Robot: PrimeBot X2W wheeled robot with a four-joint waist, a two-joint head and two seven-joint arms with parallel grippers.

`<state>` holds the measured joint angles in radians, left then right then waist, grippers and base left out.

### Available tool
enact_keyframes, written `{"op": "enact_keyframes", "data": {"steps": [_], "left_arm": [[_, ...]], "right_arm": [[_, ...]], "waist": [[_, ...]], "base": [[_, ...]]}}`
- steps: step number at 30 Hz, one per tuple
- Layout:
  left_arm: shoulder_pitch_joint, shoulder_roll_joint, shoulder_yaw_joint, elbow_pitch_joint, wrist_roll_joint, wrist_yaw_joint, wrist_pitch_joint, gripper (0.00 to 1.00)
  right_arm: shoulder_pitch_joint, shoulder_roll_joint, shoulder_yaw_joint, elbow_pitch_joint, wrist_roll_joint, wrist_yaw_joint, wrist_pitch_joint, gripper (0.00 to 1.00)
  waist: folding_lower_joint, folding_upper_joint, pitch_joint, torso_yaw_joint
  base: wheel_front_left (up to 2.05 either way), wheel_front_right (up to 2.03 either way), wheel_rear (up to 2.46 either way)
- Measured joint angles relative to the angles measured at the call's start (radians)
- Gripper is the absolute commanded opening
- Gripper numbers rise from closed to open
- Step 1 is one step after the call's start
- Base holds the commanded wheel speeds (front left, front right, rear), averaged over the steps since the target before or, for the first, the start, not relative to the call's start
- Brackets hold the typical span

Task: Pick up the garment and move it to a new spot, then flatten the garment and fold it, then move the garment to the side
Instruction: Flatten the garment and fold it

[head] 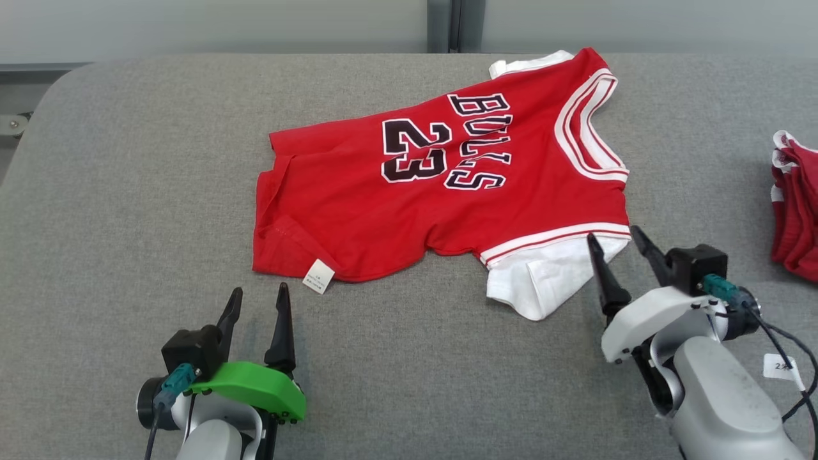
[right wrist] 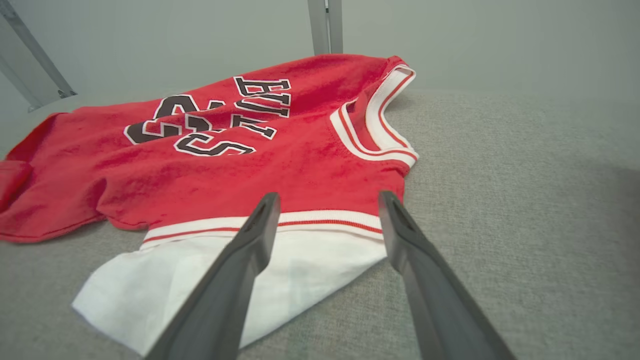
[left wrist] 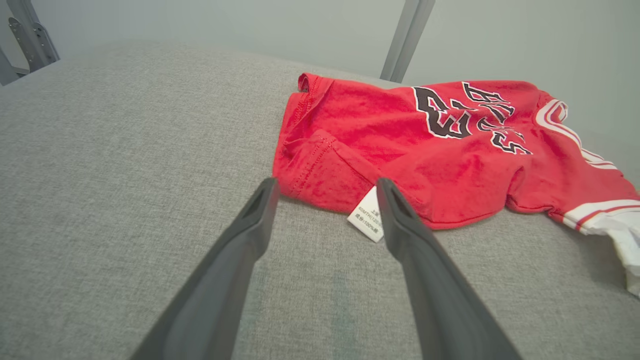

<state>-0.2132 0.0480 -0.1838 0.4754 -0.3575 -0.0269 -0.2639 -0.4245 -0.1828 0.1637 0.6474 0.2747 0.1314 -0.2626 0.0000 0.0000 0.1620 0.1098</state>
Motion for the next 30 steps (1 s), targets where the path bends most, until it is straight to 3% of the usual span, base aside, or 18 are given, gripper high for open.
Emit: {"op": "enact_keyframes", "data": {"steps": [7, 13, 30], "left_arm": [[0.009, 0.000, -0.005, 0.011, -0.005, -0.005, 0.000, 1.00], [0.010, 0.000, -0.012, 0.011, -0.012, -0.004, 0.000, 1.00], [0.013, 0.000, -0.022, 0.012, -0.036, 0.002, 0.000, 1.00]], "right_arm": [[0.034, 0.014, 0.149, -0.020, 0.044, 0.000, 0.000, 1.00], [0.040, 0.010, 0.216, -0.014, 0.065, 0.000, 0.000, 1.00], [0.050, 0.017, 0.195, 0.042, -0.007, 0.000, 0.000, 1.00]], "waist": [[0.0000, 0.0001, -0.018, 0.008], [0.0000, 0.0000, -0.015, 0.027], [0.0000, 0.0000, 0.001, 0.032]], "base": [[0.00, 0.00, 0.00], [0.00, 0.00, 0.00], [0.00, 0.00, 0.00]]}}
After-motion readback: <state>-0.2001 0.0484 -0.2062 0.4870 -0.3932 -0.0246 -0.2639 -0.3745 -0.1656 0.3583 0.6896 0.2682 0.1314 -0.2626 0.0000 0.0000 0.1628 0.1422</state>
